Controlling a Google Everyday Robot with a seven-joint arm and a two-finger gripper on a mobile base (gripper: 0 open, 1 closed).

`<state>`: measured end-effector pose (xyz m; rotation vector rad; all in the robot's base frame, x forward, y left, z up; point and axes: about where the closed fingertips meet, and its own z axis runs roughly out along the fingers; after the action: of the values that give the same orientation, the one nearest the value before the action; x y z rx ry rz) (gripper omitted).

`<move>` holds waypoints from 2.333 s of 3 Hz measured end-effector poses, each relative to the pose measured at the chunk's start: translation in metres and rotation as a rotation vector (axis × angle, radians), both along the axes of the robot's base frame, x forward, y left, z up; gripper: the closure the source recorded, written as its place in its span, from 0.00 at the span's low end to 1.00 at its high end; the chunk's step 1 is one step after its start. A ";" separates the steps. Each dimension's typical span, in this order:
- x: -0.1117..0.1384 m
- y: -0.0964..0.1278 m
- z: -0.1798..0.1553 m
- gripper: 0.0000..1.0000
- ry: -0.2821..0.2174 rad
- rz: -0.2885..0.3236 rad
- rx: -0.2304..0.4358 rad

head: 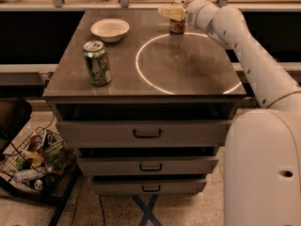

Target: Move orange can near green can

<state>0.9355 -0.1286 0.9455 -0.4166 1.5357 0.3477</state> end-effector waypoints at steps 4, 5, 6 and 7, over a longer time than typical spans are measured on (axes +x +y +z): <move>0.019 0.019 -0.018 0.40 0.014 0.032 -0.001; 0.019 0.022 -0.019 0.62 0.016 0.036 -0.001; 0.020 0.026 -0.021 0.94 0.018 0.040 0.000; 0.019 0.030 -0.019 1.00 0.018 0.048 0.000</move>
Offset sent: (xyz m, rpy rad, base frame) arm 0.0316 0.0128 -0.0226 -0.0119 0.0298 0.0342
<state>0.9543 -0.0984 0.9269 -0.4522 1.5455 0.3894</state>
